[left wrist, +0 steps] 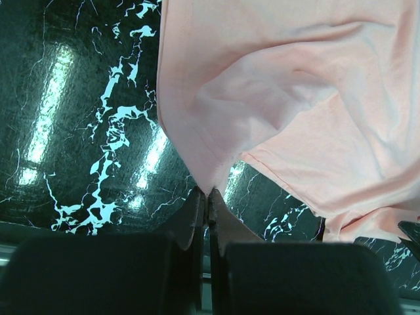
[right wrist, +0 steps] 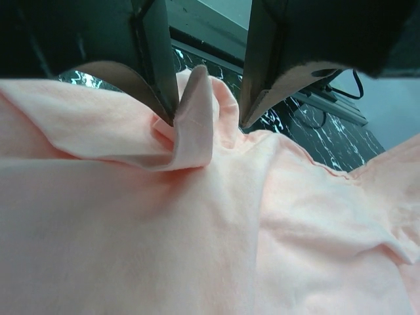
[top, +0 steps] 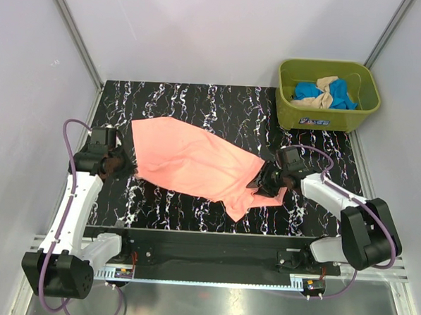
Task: Fold and stack the t-shirts
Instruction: Flatten the tshirt out
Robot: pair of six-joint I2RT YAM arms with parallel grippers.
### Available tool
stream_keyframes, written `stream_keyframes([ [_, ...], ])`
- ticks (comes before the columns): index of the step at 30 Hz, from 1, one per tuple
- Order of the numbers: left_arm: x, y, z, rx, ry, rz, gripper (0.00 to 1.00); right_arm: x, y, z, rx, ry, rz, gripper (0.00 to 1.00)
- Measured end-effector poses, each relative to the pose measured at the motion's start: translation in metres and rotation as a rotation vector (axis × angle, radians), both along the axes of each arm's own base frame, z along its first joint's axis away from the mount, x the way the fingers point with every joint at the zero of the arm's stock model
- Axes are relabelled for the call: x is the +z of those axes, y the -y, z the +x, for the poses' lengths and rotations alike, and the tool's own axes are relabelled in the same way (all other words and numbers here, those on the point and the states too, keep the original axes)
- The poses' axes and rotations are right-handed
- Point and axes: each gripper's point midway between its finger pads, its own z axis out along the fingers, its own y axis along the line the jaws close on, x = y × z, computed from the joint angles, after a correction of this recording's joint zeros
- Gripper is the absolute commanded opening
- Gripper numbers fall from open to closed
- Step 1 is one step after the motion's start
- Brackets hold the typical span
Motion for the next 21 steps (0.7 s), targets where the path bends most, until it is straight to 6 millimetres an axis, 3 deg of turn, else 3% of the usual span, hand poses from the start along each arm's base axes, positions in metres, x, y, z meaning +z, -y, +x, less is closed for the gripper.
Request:
stream_keyframes([
  [9,-0.002,0.0,-0.001,-0.001,-0.006,-0.001,0.0,-0.008,0.003,0.002,-0.034,-0.023,-0.014,0.44],
  [21,-0.002,0.0,-0.001,-0.001,-0.007,-0.001,0.0,-0.016,0.029,0.009,-0.096,-0.037,-0.07,0.4],
])
